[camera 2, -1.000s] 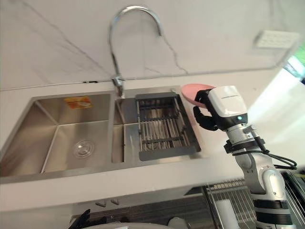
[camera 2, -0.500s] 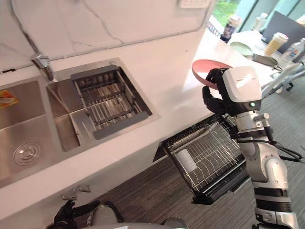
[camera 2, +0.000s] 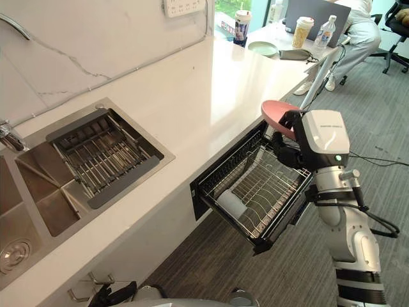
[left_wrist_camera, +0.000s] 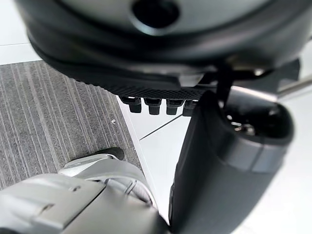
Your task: Walk over to the sink, pick up the cup, carry it to the dishwasher, place the cup inside the dishwasher, then close the dishwasher door
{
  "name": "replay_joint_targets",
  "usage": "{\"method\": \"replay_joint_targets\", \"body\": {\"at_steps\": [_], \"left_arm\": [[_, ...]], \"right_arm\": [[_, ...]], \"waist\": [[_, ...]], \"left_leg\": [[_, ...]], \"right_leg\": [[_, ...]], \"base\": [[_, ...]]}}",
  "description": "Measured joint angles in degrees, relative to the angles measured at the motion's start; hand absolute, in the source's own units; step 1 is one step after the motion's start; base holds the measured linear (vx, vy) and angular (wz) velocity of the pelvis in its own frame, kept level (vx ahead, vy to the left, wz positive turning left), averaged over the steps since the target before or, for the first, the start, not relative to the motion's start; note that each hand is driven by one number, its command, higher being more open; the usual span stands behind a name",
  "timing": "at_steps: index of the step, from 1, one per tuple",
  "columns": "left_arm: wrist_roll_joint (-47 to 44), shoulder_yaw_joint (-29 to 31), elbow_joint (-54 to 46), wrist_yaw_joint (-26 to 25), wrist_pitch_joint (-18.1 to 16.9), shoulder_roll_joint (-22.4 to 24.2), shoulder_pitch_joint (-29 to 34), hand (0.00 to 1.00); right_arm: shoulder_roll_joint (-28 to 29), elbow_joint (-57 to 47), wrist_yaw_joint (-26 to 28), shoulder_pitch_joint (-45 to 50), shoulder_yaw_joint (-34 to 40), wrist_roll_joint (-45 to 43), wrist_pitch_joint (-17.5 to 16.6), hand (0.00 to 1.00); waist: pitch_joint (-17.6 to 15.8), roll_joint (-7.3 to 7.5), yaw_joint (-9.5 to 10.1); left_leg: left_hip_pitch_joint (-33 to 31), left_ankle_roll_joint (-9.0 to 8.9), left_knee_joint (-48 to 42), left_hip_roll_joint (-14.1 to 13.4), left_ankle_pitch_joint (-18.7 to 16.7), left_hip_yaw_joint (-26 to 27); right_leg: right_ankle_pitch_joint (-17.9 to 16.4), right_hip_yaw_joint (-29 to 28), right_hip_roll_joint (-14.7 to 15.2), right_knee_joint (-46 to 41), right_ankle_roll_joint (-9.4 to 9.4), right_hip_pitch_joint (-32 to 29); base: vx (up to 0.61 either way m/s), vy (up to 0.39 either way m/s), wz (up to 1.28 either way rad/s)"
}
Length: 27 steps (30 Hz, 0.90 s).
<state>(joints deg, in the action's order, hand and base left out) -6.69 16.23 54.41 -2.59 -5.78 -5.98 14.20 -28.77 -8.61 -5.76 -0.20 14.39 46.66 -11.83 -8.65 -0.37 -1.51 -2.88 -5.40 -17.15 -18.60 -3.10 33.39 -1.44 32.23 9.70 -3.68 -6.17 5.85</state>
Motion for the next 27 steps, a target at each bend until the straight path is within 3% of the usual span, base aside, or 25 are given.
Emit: {"method": "replay_joint_targets", "body": {"at_steps": [6,10,15,18,20,23,27], "left_arm": [[-0.05,-2.05,0.27,-0.03,-0.22,-0.14,-1.51,1.0],[-0.05,-2.16,-0.06,0.0,-0.83,-0.47,-2.77,1.0],[-0.22,-3.62,-0.68,1.22,-1.15,-2.23,-7.09,1.0],[-2.52,-5.96,-2.37,2.87,-1.58,-1.99,-9.53,1.0],[-4.28,-7.76,-3.07,3.51,-1.91,-1.22,-11.28,1.0],[-5.89,-7.92,-3.1,3.85,-2.15,-0.47,-12.67,1.0],[-8.04,-8.86,-2.99,4.16,-1.85,-1.1,-13.32,1.0]], "right_arm": [[6.46,6.96,-0.71,2.99,-0.22,-1.46,1.6,0.0],[6.83,13.43,-2.55,2.79,-2.2,-1.94,2.78,0.0],[6.46,18.78,-5.87,-4.62,-7.17,-5.44,4.42,0.0],[3.87,25.49,-6.16,-13.67,-9.9,-6.89,5.24,0.0],[0.47,28.97,-6.24,-19.85,-12.23,-7.25,5.46,0.0],[-3.21,33.57,-6.33,-25.9,-14.75,-8.36,5.87,0.0],[-5.33,38.46,-6.66,-30.97,-16.67,-9.31,8.24,0.0]], "waist": [[0.04,0.17,0.26],[-0.84,-0.02,0.77],[-6.88,-0.5,1.48],[-11.55,-1.81,2.35],[-14.46,-3.43,2.79],[-16.05,-4.59,3.67],[-16.44,-5.01,5.03]], "left_leg": [[-2.97,0.28,-1.19,-0.25,-0.25,-0.43],[-7.04,0.43,-4.4,-1.53,-1.62,-3.73],[-12.95,1.09,-7.08,-2.23,-2.27,-4.26],[-15.56,2.41,-7.29,-0.66,-1.71,-5.92],[-17.9,3.41,-6.33,1.13,-0.87,-7.66],[-20.55,3.97,-4.59,3.13,0.44,-9.82],[-22.16,4.25,-3.49,4.42,1.04,-10.34]], "right_leg": [[0.66,-0.41,-0.23,-0.04,0.19,-2.75],[1.4,-0.96,-0.81,-0.32,0.6,-5.56],[3.08,-2.56,-0.54,-1.26,1.05,-11.92],[5.4,-3.0,0.0,-0.2,1.16,-14.14],[7.19,-2.76,0.56,1.05,1.05,-15.74],[8.16,-2.14,1.53,1.62,0.97,-18.14],[8.5,-1.79,2.35,1.7,0.74,-19.92]], "base": [[-0.02,0.015,-0.02],[-0.07,0.051,-0.07],[-0.15,0.088,-0.15],[-0.11,0.069,-0.04],[-0.06,0.046,0.1],[-0.03,0.043,0.15],[0.0,0.029,0.11]]}}
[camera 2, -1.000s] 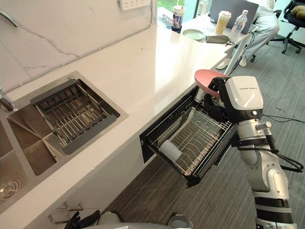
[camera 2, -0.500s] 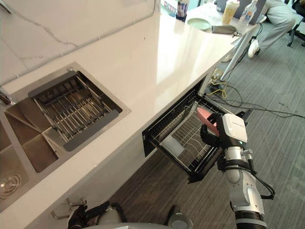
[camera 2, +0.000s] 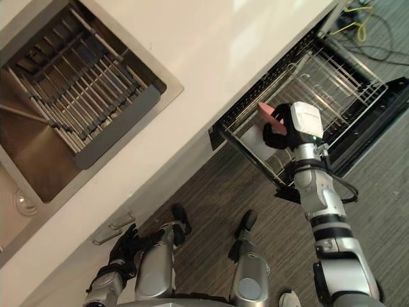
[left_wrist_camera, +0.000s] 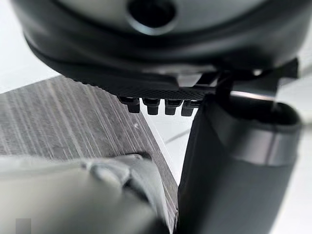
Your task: Walk over to the sink, pick up the cup, carry it to the dishwasher, place the cup inside the dishwasher, then close the dishwasher door
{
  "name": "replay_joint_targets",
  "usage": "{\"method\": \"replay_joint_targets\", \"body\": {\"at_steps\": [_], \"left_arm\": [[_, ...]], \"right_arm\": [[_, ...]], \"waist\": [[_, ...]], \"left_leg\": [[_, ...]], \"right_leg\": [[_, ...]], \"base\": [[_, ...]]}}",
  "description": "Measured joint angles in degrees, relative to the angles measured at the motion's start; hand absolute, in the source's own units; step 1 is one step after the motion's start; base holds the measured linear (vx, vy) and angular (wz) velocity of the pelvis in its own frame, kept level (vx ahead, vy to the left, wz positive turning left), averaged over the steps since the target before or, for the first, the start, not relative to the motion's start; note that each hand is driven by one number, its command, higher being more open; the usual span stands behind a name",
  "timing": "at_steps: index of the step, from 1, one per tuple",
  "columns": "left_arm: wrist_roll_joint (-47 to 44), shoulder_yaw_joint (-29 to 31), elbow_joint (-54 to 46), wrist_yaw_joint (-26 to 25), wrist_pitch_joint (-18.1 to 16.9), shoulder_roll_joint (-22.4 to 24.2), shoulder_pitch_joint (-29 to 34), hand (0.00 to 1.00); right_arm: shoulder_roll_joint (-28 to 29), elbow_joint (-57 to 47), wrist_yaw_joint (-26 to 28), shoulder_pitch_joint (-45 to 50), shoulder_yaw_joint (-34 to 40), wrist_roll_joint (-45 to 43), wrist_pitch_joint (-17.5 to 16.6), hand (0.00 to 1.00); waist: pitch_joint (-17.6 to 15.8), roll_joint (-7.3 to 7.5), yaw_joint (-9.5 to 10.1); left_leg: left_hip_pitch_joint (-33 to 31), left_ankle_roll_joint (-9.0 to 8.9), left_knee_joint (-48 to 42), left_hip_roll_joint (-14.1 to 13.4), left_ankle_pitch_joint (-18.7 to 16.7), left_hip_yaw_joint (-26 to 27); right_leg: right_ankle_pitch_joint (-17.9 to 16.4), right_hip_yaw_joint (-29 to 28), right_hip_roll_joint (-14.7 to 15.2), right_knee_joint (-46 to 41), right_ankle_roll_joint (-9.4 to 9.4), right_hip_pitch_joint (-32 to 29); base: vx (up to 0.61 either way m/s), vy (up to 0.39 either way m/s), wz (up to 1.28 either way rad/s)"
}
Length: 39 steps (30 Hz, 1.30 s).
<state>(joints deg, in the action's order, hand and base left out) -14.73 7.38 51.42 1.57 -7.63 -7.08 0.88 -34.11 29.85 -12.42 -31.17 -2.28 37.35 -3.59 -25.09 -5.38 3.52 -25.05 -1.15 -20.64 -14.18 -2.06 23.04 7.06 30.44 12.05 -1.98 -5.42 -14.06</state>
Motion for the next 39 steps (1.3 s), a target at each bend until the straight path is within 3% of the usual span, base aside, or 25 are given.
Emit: {"method": "replay_joint_targets", "body": {"at_steps": [1,6,10,16,22,23,28,29,32,36,39], "left_arm": [[-0.15,-0.07,-0.12,0.21,0.12,-0.01,-0.21,1.0],[-1.65,-1.18,-1.77,0.58,2.29,-0.95,-0.32,1.0],[-1.67,-1.18,-2.29,1.26,3.91,-1.33,-0.2,1.0],[-0.91,-0.91,-2.2,3.02,4.81,-1.34,0.76,1.0],[1.46,3.17,-1.11,2.35,5.01,-0.99,3.37,1.0],[1.39,4.31,-0.75,2.3,5.27,-0.64,4.07,1.0],[0.66,7.94,1.14,2.2,6.06,1.51,6.36,1.0],[0.05,8.52,1.58,2.22,6.39,1.59,6.82,1.0],[0.12,8.92,2.75,1.62,6.52,2.13,7.63,1.0],[1.41,8.66,3.31,1.35,6.5,3.44,8.78,1.0],[1.45,8.1,3.58,1.38,6.52,3.62,8.82,1.0]], "right_arm": [[-0.79,0.87,-0.05,-1.21,-0.92,0.0,0.84,1.0],[-3.59,4.8,-0.08,-3.33,-2.09,-1.17,3.82,1.0],[-4.15,4.3,-0.13,-0.03,-0.65,-2.87,4.06,1.0],[-2.89,-8.4,-3.82,10.32,11.7,-6.42,1.66,1.0],[2.24,-14.81,-9.77,14.03,24.93,-17.27,0.85,1.0],[3.46,-14.9,-10.79,14.97,27.6,-19.98,1.28,1.0],[8.57,-11.79,-11.37,20.62,38.69,-35.88,5.87,1.0],[9.98,-8.78,-10.54,21.47,41.3,-41.58,7.63,0.0],[14.14,-0.76,-7.24,26.23,45.28,-52.26,10.84,0.0],[19.75,4.59,-1.63,32.35,45.95,-68.88,11.44,0.0],[22.38,5.72,0.79,32.86,45.72,-71.27,11.38,0.0]], "waist": [[-0.24,-0.02,0.03],[-0.93,-0.17,0.05],[-1.03,-0.11,-0.09],[-0.89,0.53,-1.3],[1.76,3.87,-2.83],[3.17,4.55,-2.96],[7.3,5.19,-4.09],[7.69,5.12,-4.61],[9.49,4.4,-5.08],[11.28,1.85,-6.56],[11.65,1.08,-6.61]], "left_leg": [[-0.01,0.1,0.24,0.46,0.07,-0.22],[0.21,0.1,0.41,1.73,0.07,-2.79],[2.42,0.04,0.88,1.98,0.04,-3.14],[5.82,-0.52,1.42,2.22,-0.54,-3.57],[9.64,-1.28,0.09,1.27,-2.42,-2.97],[10.21,-1.38,-0.25,1.17,-2.98,-2.58],[12.4,-1.56,-1.62,0.85,-4.77,-2.07],[13.43,-1.58,-1.71,0.94,-4.77,-2.11],[15.02,-1.74,-1.39,0.96,-4.87,-2.12],[15.43,-2.17,-0.46,1.35,-4.95,-1.6],[15.55,-2.43,0.86,1.92,-4.23,-1.62]], "right_leg": [[0.11,0.11,0.34,0.13,-0.16,0.02],[0.38,0.4,1.09,0.44,-0.57,0.75],[0.37,0.74,1.06,1.01,-0.62,3.1],[0.14,0.91,1.1,1.31,-0.99,6.55],[-0.22,0.3,0.44,2.25,-1.49,10.79],[-0.36,-0.13,0.41,2.3,-1.69,11.19],[-0.94,-0.53,0.71,2.27,-2.45,13.58],[-1.02,-0.42,0.91,2.25,-2.53,14.73],[-1.52,-0.41,1.2,1.95,-2.58,16.1],[-1.94,-0.72,1.68,1.79,-2.53,15.78],[-1.86,-0.71,2.03,1.65,-2.48,15.38]], "base": [[0.0,0.037,0.07],[-0.01,0.04,0.04],[-0.01,0.006,0.01],[-0.01,0.008,0.0],[0.01,0.012,-0.07],[0.03,0.03,-0.16],[0.04,0.037,-0.06],[0.02,0.034,0.01],[-0.04,0.014,-0.01],[-0.08,0.018,-0.07],[-0.07,0.008,0.01]]}}
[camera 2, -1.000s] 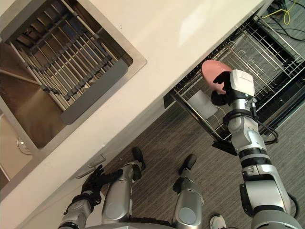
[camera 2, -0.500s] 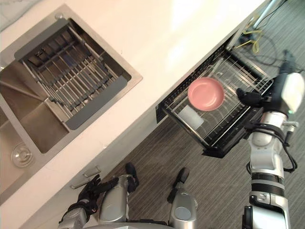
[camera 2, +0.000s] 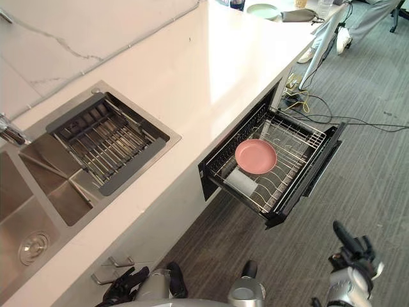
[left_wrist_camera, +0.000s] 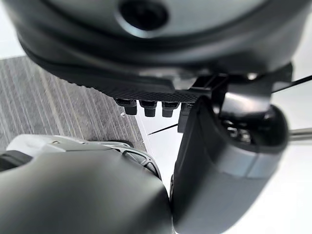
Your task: Walk over to the sink, pick up the cup, carry it to the dishwasher, place the cup inside the dishwasher, then close the dishwasher door
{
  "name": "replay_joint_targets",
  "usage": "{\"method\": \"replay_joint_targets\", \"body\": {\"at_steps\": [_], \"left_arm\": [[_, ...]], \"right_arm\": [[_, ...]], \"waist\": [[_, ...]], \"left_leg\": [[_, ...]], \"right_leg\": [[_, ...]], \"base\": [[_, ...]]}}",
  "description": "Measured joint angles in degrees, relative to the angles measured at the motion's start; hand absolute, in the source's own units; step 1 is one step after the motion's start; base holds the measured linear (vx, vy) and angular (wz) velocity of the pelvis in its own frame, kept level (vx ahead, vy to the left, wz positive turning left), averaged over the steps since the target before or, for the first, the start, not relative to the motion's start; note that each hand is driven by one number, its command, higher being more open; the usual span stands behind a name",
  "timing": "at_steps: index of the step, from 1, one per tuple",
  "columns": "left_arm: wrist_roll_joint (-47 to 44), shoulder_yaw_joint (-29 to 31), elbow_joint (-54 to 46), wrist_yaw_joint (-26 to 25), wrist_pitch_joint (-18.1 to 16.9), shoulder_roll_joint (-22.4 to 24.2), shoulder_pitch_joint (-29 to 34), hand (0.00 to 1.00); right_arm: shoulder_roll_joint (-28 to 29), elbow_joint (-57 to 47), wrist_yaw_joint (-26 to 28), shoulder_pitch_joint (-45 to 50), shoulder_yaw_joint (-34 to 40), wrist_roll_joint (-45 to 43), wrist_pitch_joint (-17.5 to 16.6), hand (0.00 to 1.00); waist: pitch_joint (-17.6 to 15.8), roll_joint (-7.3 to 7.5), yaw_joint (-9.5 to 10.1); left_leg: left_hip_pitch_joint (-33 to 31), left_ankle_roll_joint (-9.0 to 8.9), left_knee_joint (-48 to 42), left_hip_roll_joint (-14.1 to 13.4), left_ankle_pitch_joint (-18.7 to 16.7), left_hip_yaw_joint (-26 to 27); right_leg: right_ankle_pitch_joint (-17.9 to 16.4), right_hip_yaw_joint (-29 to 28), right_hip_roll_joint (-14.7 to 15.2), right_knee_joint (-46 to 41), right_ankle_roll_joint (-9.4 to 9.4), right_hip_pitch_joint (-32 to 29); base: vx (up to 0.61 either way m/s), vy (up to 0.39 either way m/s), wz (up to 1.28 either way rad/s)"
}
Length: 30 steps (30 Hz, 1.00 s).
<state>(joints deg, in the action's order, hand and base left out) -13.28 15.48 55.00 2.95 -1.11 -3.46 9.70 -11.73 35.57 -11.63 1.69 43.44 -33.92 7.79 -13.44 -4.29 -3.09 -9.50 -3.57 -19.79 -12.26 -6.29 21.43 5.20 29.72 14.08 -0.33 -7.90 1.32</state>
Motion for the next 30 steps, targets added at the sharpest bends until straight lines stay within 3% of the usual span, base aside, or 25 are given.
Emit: {"method": "replay_joint_targets", "body": {"at_steps": [3,6,8,12,16,19,21,24,26,27,30], "left_arm": [[-0.02,-1.1,0.18,0.03,-0.01,0.09,0.01,1.0],[-0.29,-2.47,0.04,0.01,-0.13,0.39,-0.1,1.0],[-0.39,-3.7,-0.42,0.0,-0.75,0.7,-0.12,1.0],[-1.48,-4.84,-0.29,-0.09,-1.89,1.14,-0.12,1.0],[-1.5,-5.84,-0.17,-0.06,-2.57,1.39,-0.11,1.0],[-1.67,-5.85,0.09,-0.11,-2.59,2.3,-0.04,1.0],[-1.28,-5.81,1.68,-0.21,-2.33,2.36,0.51,1.0],[-0.83,-5.84,2.07,-0.15,-1.14,2.45,2.67,1.0],[0.44,-5.92,2.17,0.06,-0.07,2.56,5.04,1.0],[1.02,-6.01,2.25,0.2,0.22,2.67,5.6,1.0],[1.41,-6.81,2.81,0.89,0.7,3.1,6.37,1.0]], "right_arm": [[0.6,-0.05,4.62,-0.9,-2.83,-0.16,-1.74,0.0],[0.17,-0.09,8.98,-4.37,-8.07,0.61,-6.31,0.0],[-1.1,0.39,8.6,-6.28,-8.52,0.97,-9.34,0.0],[-3.23,1.54,8.52,-7.24,-10.14,1.5,-12.62,0.0],[-4.86,3.18,7.33,-8.99,-12.22,2.69,-13.57,0.0],[-7.84,6.29,5.93,-13.19,-14.33,3.41,-13.5,0.0],[-10.63,8.92,5.9,-16.91,-19.99,7.21,-11.84,0.0],[-11.15,12.28,6.18,-22.46,-23.11,11.29,-9.83,0.0],[-13.19,15.68,6.15,-26.22,-25.18,14.71,-8.63,0.0],[-14.42,16.17,6.76,-26.29,-26.23,15.69,-8.18,1.0],[-17.45,17.44,7.77,-28.26,-29.26,20.38,-5.96,1.0]], "waist": [[-0.02,-0.87,0.46],[-1.02,-2.28,0.81],[-2.45,-3.51,1.0],[-3.36,-4.33,1.55],[-3.78,-5.0,2.58],[-4.31,-6.38,4.34],[-4.42,-7.49,6.22],[-4.45,-7.97,7.39],[-4.64,-7.93,9.23],[-4.72,-7.83,9.4],[-4.76,-7.88,9.44]], "left_leg": [[-0.06,-0.07,2.4,1.23,1.07,-0.44],[-0.07,0.45,4.73,2.44,3.28,-1.13],[0.01,1.27,6.21,3.89,4.52,-2.46],[0.22,2.05,8.47,6.52,6.15,-5.08],[0.7,2.78,9.63,9.35,7.35,-9.58],[1.25,2.9,11.67,11.7,8.73,-13.16],[1.86,2.92,14.01,12.91,10.54,-15.36],[2.47,3.22,16.01,13.78,12.38,-17.19],[2.46,3.21,16.49,14.04,13.15,-18.21],[2.45,3.16,16.49,14.06,13.19,-18.35],[2.57,2.7,16.48,13.86,13.51,-19.04]], "right_leg": [[-0.03,0.15,0.76,-0.67,0.05,-0.93],[-0.2,0.99,1.62,-1.81,0.09,-1.81],[-1.44,2.37,3.24,-4.68,-0.46,-2.25],[-3.56,5.38,5.94,-8.6,-1.35,-2.2],[-6.28,10.02,9.15,-12.88,-2.5,0.12],[-8.37,13.86,11.8,-16.28,-3.26,2.07],[-9.58,16.4,13.07,-17.93,-3.44,3.01],[-10.63,18.42,14.05,-19.63,-3.67,3.79],[-11.56,19.45,14.6,-21.18,-3.63,4.11],[-11.73,19.6,14.66,-21.38,-3.6,4.19],[-12.63,20.42,14.63,-22.19,-3.47,4.74]], "base": [[-0.02,0.001,0.09],[0.02,0.006,0.21],[0.03,0.026,0.38],[0.04,0.026,0.43],[-0.01,0.029,0.7],[-0.07,0.026,0.71],[-0.05,-0.002,0.57],[0.02,-0.042,0.44],[0.05,-0.066,0.26],[0.06,-0.075,0.16],[0.03,-0.077,0.1]]}}
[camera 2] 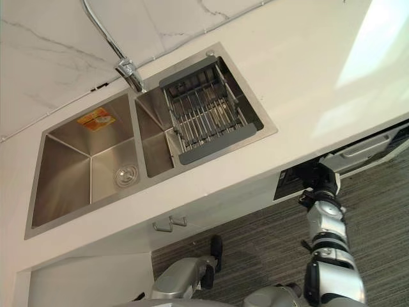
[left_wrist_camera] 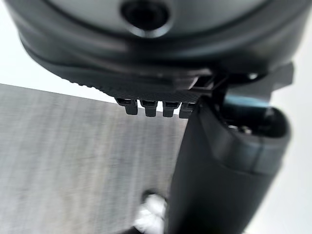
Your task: Walk over to the sink, pick up the cup, carry it to the dishwasher, place the cup inside the dishwasher, then close the dishwasher door
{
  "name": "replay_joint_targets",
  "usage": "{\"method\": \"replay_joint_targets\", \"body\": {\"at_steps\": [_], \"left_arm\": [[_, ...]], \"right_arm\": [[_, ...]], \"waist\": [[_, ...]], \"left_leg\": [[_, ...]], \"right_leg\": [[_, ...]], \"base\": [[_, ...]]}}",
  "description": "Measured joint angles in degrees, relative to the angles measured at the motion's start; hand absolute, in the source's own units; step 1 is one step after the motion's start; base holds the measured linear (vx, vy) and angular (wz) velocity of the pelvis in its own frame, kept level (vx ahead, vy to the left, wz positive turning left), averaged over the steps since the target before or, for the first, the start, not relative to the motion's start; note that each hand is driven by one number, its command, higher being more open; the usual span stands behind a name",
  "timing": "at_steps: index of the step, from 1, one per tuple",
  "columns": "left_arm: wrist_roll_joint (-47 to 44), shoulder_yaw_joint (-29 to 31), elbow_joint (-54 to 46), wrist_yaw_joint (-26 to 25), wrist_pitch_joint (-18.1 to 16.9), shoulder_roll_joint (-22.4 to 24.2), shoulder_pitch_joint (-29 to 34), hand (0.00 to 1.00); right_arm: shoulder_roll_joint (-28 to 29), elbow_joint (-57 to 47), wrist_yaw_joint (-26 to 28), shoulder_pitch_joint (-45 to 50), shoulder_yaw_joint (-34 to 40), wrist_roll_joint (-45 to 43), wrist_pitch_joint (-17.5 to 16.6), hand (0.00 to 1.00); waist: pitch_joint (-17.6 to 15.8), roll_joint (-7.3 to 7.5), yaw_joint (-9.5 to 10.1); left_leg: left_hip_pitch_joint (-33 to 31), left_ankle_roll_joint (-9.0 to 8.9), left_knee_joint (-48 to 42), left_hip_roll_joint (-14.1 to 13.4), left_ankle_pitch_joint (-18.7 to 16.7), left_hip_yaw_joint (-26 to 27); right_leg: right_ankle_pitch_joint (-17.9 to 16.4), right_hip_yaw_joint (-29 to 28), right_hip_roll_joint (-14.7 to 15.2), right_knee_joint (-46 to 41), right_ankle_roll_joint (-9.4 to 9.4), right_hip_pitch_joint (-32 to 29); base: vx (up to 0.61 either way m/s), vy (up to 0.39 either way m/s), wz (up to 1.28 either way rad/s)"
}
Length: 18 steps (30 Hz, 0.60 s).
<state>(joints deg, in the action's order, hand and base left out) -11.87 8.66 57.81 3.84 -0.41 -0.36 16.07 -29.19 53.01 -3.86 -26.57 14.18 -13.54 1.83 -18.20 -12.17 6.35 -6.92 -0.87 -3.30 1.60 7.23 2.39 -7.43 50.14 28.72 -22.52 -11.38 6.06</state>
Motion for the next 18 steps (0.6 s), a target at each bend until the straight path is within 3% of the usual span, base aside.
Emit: {"method": "replay_joint_targets", "body": {"at_steps": [7,9,10,12,13,14,15,16,17,18], "left_arm": [[-0.62,-0.19,-1.18,2.14,-1.19,-0.3,-0.15,1.0],[-1.39,-0.19,-1.24,3.33,-1.22,-0.92,-0.4,1.0],[-2.16,-0.17,-1.24,3.78,-1.19,-1.36,-0.32,1.0],[-2.83,-0.11,-1.27,4.84,-0.75,-3.39,-0.07,1.0],[-2.81,-0.06,-1.26,5.02,-0.54,-3.94,0.05,1.0],[-2.75,0.08,-1.09,5.1,-0.14,-4.68,0.5,1.0],[-2.74,0.05,-1.11,5.16,0.0,-5.08,0.8,1.0],[-2.72,0.02,-1.09,5.27,0.05,-5.81,1.39,1.0],[-2.63,-0.06,-0.83,5.22,0.07,-6.65,1.5,1.0],[-2.57,-0.11,-0.47,5.16,0.22,-7.2,1.41,1.0]], "right_arm": [[1.18,-0.36,-0.69,-0.6,-1.82,-0.09,0.47,1.0],[3.02,-3.96,0.27,3.37,-0.29,-3.19,-1.4,1.0],[4.11,-5.15,2.14,6.1,0.9,-5.12,-2.8,1.0],[8.61,-5.05,7.2,14.96,4.75,-8.41,-6.14,1.0],[9.9,-4.39,8.7,17.78,5.77,-8.59,-6.75,1.0],[12.05,-2.16,10.91,22.52,7.05,-8.76,-7.51,1.0],[13.16,-0.86,11.68,24.86,7.52,-8.7,-7.67,1.0],[15.64,1.77,13.18,29.39,8.15,-8.69,-8.27,1.0],[18.13,3.95,14.35,33.56,8.69,-8.68,-8.89,1.0],[19.92,5.31,14.89,35.06,9.54,-8.59,-8.95,1.0]], "waist": [[-0.59,0.87,0.77],[-0.7,1.58,0.93],[-0.52,2.33,0.94],[0.41,6.23,0.61],[0.51,7.35,0.44],[0.42,9.23,0.1],[0.55,9.88,-0.18],[1.0,10.9,-0.79],[1.49,11.46,-1.84],[1.73,11.49,-2.66]], "left_leg": [[-0.21,-1.19,-0.38,-3.22,0.14,0.46],[-0.72,-1.63,-0.42,-4.16,-0.06,0.47],[-1.0,-1.83,-0.42,-4.19,-0.22,0.39],[-1.46,-1.82,-1.53,-2.46,-2.03,0.11],[-0.99,-1.5,-1.92,-1.8,-2.96,-0.05],[0.21,-0.77,-3.16,-0.52,-4.64,-0.45],[0.67,-0.01,-3.86,-0.19,-5.56,-0.68],[1.77,0.81,-5.51,-0.05,-7.26,-1.47],[3.53,1.19,-5.82,-0.13,-8.17,-3.29],[4.21,1.59,-5.88,-0.52,-8.65,-4.66]], "right_leg": [[-1.1,-1.0,-3.06,0.65,1.49,-0.97],[-0.66,-0.93,-4.6,2.28,1.67,-1.07],[-0.6,-0.79,-4.74,2.52,1.67,-1.17],[-1.18,0.11,-3.02,1.48,0.67,-0.68],[-1.26,0.24,-2.11,-0.04,0.51,0.08],[-0.69,-4.15,0.59,-6.13,4.0,-0.84],[0.45,-9.25,1.28,-9.53,6.89,-2.29],[5.14,-21.63,0.51,-15.86,12.64,-6.34],[12.91,-29.83,-0.87,-21.48,13.02,-9.6],[8.83,-33.3,-2.73,-22.81,8.42,-10.55]], "base": [[-0.03,-0.075,-0.09],[0.0,-0.054,-0.06],[0.04,-0.034,0.07],[0.14,-0.007,0.19],[0.16,0.014,0.28],[0.15,0.079,0.24],[0.18,0.131,0.27],[0.27,0.182,0.39],[0.26,0.135,0.53],[0.18,0.078,0.43]]}}
